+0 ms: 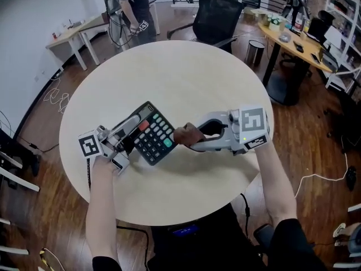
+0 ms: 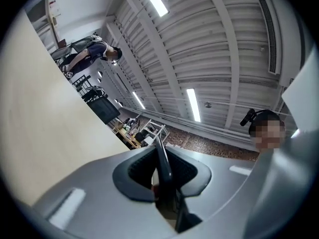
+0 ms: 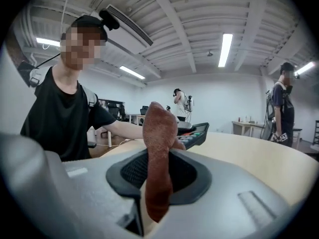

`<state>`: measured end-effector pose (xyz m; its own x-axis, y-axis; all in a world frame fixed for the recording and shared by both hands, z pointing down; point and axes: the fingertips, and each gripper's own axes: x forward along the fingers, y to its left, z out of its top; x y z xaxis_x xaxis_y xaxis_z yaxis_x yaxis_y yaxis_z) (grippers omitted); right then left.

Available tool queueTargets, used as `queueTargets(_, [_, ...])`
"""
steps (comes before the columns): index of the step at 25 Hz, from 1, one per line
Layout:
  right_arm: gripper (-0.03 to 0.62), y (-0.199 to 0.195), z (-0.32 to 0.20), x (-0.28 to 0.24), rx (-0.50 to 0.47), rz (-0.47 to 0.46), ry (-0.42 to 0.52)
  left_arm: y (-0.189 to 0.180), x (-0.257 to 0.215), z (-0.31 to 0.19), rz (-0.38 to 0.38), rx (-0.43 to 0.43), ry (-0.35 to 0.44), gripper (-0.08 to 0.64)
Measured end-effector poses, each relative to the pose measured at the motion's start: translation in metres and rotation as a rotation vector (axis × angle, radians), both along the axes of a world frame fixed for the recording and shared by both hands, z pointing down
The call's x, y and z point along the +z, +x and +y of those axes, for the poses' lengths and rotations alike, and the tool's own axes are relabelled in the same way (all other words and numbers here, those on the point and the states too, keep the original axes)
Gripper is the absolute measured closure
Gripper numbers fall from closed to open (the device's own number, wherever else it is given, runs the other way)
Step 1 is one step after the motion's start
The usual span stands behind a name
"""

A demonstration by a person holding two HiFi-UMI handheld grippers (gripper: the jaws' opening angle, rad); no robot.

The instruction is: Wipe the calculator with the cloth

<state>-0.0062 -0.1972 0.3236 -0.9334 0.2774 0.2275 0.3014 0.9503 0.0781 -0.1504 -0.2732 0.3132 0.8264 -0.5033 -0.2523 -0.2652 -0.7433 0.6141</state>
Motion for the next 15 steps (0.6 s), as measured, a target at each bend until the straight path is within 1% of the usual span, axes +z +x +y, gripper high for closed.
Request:
queueTargets(2, [0.499,0.010,-0.001,-0.001,0.001,-0.017,0.017,0.001,-0.002,-0.001,0.005,0.000,-0.002,0.499])
queueTargets(3, [0.499,0.009,-0.010,-0.009,0.033,-0.045,0.016,0.003,-0.004,0.000,0.007,0.013,0.001,0.499])
queueTargets(4, [0.499,0.004,-0.025,-0.022,0.088,-0.082,0.009,0.005,-0.007,0.002,0.003,0.032,0.009,0.499])
queueTargets(6, [0.499,-0.012,-0.062,-0.050,0.235,-0.156,-0.007,0.010,-0.010,0.008,-0.032,0.064,0.039,0.499])
queueTargets(7, [0.499,-0.022,-0.077,-0.060,0.300,-0.181,-0.011,0.012,-0.009,0.012,-0.051,0.074,0.050,0.499])
queueTargets(8, [0.499,-0.032,-0.087,-0.066,0.342,-0.191,-0.011,0.016,-0.008,0.016,-0.062,0.080,0.056,0.499])
queueTargets(9, [0.499,-0.042,-0.090,-0.068,0.355,-0.186,-0.006,0.019,-0.008,0.018,-0.066,0.082,0.059,0.499])
queueTargets(10, [0.499,-0.051,-0.089,-0.066,0.345,-0.167,0.007,0.022,-0.007,0.018,-0.065,0.077,0.060,0.499])
queueTargets(12, [0.499,-0.059,-0.079,-0.058,0.297,-0.119,0.039,0.021,-0.008,0.014,-0.050,0.058,0.050,0.499])
queueTargets(13, [0.499,-0.058,-0.075,-0.054,0.277,-0.103,0.045,0.019,-0.009,0.012,-0.031,0.049,0.038,0.499])
queueTargets(15, [0.499,-0.048,-0.065,-0.046,0.239,-0.086,0.027,0.012,-0.011,0.007,0.025,0.026,0.005,0.499])
